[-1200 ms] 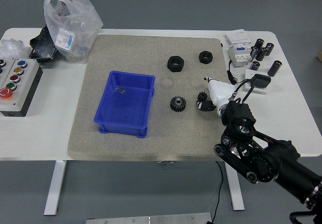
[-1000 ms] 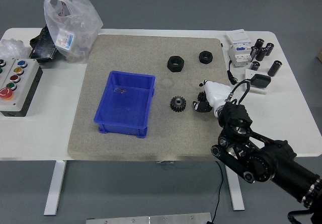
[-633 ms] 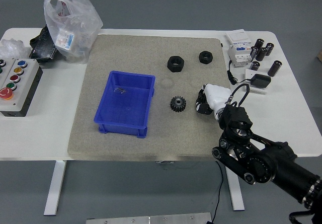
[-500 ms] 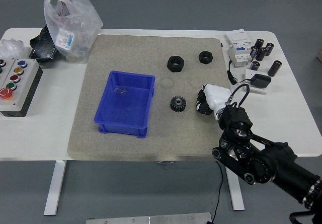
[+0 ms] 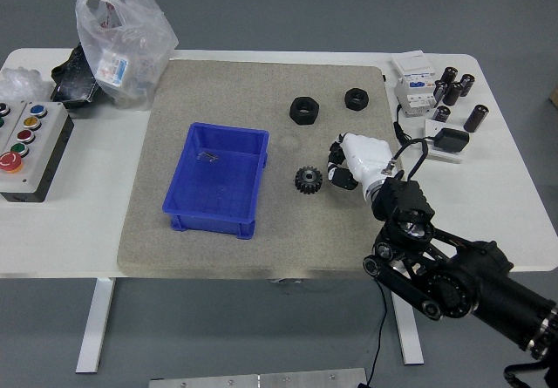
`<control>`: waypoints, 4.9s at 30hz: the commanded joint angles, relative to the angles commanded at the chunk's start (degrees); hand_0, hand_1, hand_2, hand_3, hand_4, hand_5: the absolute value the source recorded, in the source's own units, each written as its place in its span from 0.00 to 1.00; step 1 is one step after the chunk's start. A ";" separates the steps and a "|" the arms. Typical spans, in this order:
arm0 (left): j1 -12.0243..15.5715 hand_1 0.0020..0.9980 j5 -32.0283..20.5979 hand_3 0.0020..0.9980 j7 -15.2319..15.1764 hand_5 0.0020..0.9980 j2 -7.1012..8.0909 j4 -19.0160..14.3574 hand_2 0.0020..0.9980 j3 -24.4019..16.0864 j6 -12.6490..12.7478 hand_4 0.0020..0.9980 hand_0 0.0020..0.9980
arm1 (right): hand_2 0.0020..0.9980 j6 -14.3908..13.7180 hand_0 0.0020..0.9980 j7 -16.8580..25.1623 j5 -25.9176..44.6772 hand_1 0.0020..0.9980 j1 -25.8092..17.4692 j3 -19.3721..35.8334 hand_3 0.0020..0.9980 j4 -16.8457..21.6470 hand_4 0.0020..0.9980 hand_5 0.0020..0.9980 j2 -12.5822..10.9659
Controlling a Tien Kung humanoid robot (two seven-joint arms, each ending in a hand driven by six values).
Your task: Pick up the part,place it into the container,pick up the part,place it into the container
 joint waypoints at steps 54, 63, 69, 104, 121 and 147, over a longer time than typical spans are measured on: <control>-0.11 0.60 0.99 0.60 0.17 0.38 0.05 0.00 0.58 -0.33 -0.39 0.55 0.61 | 0.88 1.60 0.43 -1.11 6.98 0.75 -4.09 4.50 0.93 4.09 0.73 0.37 -2.97; -0.06 0.61 1.16 0.60 0.22 0.38 0.06 0.00 0.58 -0.43 -0.39 0.54 0.61 | 0.88 1.55 0.42 2.69 14.66 0.75 -3.92 2.84 0.93 4.20 0.79 0.46 -2.85; -0.08 0.61 1.29 0.60 0.12 0.39 0.06 0.00 0.58 -0.65 -0.39 0.52 0.61 | 0.87 2.32 0.42 2.75 15.69 0.74 -2.52 -0.31 0.93 1.87 0.80 0.46 -1.86; -0.44 0.60 -0.83 0.61 -1.03 0.56 0.26 0.00 0.60 0.67 -0.40 0.46 0.61 | 0.45 -1.72 0.28 0.82 6.37 0.43 1.88 -5.38 0.59 1.98 0.06 0.04 -1.81; -0.48 0.60 -1.03 0.61 -0.58 0.60 0.31 0.00 0.60 1.13 -0.49 0.48 0.61 | 0.84 -1.22 0.57 0.48 -2.41 0.80 8.89 -13.79 0.80 4.10 0.47 0.20 4.05; -0.23 0.60 -0.33 0.61 -0.72 0.58 0.02 0.00 0.60 0.38 -0.46 0.48 0.61 | 0.81 -13.21 0.56 11.76 9.11 0.78 -1.52 4.19 0.82 9.64 0.60 0.25 -0.45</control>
